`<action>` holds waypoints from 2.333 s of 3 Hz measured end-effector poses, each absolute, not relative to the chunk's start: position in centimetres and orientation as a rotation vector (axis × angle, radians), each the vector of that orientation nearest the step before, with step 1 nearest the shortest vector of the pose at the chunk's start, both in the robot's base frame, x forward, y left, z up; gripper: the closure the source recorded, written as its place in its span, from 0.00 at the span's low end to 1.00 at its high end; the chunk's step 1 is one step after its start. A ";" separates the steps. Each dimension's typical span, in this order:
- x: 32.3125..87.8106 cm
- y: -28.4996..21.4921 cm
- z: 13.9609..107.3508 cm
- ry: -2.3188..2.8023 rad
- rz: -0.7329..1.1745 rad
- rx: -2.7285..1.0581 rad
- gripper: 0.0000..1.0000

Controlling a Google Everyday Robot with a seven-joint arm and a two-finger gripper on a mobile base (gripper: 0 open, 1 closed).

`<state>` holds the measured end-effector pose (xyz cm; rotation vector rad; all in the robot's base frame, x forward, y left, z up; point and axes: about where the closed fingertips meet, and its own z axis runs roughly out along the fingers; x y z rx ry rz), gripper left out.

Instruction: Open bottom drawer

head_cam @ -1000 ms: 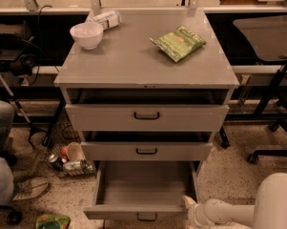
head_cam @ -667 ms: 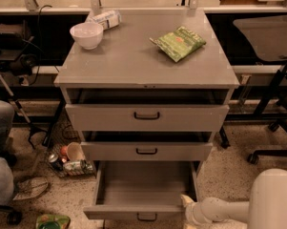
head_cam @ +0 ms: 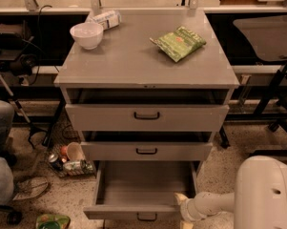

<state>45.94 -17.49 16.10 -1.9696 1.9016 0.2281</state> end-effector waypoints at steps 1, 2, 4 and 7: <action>46.1 -17.5 16.1 1.891 0.259 -1.971 0.24; 45.9 -17.6 15.9 1.897 0.287 -1.967 0.47; 44.2 -19.2 15.9 1.963 0.299 -1.929 0.99; 44.2 -19.2 15.9 1.963 0.299 -1.928 1.00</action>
Offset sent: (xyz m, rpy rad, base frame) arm -0.0002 -0.0067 -0.0025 0.0390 0.0447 0.0049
